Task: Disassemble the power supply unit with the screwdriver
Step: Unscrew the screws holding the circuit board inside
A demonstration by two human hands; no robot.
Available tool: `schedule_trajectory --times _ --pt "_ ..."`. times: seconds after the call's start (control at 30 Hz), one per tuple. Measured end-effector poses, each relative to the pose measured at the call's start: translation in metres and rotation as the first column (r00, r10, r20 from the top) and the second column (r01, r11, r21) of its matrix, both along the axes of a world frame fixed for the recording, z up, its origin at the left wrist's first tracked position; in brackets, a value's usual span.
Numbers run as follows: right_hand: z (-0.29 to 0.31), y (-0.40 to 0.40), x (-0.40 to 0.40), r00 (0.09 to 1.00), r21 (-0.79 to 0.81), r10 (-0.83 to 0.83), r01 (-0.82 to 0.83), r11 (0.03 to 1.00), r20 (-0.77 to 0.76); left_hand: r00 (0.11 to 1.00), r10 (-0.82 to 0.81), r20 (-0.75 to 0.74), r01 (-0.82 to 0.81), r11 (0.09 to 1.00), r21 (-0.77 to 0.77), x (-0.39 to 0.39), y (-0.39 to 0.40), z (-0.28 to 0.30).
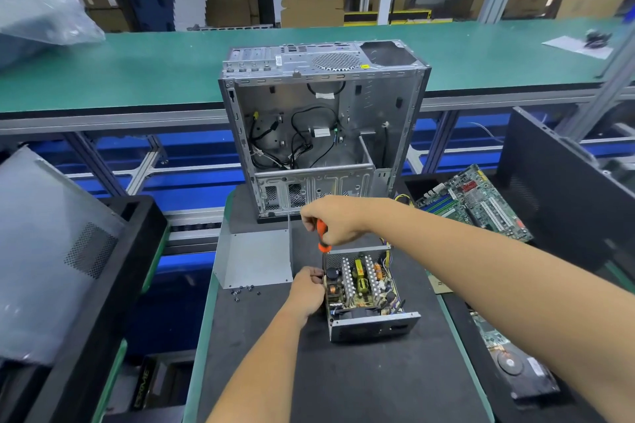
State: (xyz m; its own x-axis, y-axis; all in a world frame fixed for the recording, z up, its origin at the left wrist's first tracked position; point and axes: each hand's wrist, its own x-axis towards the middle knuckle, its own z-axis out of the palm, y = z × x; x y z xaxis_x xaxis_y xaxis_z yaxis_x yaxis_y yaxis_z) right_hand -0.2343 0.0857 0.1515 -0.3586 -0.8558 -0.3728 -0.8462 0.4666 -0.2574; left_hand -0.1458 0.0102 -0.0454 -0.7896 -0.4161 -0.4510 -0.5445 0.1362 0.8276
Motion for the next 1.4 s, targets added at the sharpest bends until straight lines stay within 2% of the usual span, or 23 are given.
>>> schedule_trajectory --times 0.1,0.13,0.17,0.3,0.37,0.43,0.53,0.6,0.83,0.93,1.03,1.1,1.33,1.4 --pt "-0.003 -0.005 0.003 0.968 0.095 0.022 0.001 0.996 -0.249 1.000 -0.001 0.008 0.001 1.000 0.003 0.000 0.000 0.001" --pt "-0.004 -0.007 0.005 0.956 0.132 0.053 -0.015 0.991 -0.288 1.000 -0.001 0.010 0.001 1.000 0.007 0.001 0.000 0.001" --pt "-0.005 -0.009 0.004 0.957 0.145 0.072 -0.032 0.989 -0.280 1.000 0.002 0.010 -0.002 1.000 0.013 0.000 0.000 0.001" --pt "0.002 -0.009 0.003 0.996 0.042 0.089 -0.089 0.995 0.000 1.000 0.017 0.005 -0.018 0.999 0.047 0.000 0.001 0.002" --pt "0.004 -0.007 0.003 0.994 0.020 0.090 -0.092 0.996 0.060 1.000 0.015 0.002 -0.015 0.999 0.051 0.000 0.001 0.002" --pt "0.002 -0.007 0.005 0.998 0.033 0.065 -0.065 0.997 0.009 1.000 0.012 0.003 -0.012 0.999 0.049 0.000 0.001 0.003" --pt "-0.002 -0.010 0.008 0.977 0.082 0.004 0.014 0.997 -0.212 1.000 0.008 0.018 -0.008 0.999 0.044 -0.001 0.000 0.005" --pt "-0.004 -0.011 0.008 0.966 0.079 -0.010 0.032 0.996 -0.258 1.000 0.012 0.029 -0.013 0.999 0.041 -0.001 0.000 0.005" --pt "0.002 -0.004 0.004 0.999 -0.009 0.036 -0.035 0.999 0.036 0.999 0.020 0.046 -0.023 0.998 0.054 -0.004 0.002 0.006" --pt "0.001 -0.003 0.004 1.000 0.015 0.028 -0.028 1.000 -0.003 0.999 0.023 0.047 -0.025 0.999 0.042 -0.005 0.004 0.008" --pt "-0.002 -0.004 0.008 0.979 0.102 -0.006 0.028 0.994 -0.206 0.998 0.020 0.057 -0.021 0.999 0.027 -0.006 0.005 0.009" --pt "-0.005 -0.006 0.009 0.966 0.093 -0.021 0.046 0.995 -0.259 0.997 0.024 0.067 -0.026 0.999 0.035 -0.007 0.005 0.010" --pt "-0.001 -0.003 0.005 0.999 -0.032 0.047 -0.047 0.998 0.004 0.996 0.025 0.085 -0.027 0.999 0.029 -0.008 0.004 0.009" --pt "-0.003 -0.002 0.005 0.999 -0.031 0.042 -0.042 0.999 0.009 0.996 0.027 0.086 -0.028 0.999 0.018 -0.009 0.005 0.009"
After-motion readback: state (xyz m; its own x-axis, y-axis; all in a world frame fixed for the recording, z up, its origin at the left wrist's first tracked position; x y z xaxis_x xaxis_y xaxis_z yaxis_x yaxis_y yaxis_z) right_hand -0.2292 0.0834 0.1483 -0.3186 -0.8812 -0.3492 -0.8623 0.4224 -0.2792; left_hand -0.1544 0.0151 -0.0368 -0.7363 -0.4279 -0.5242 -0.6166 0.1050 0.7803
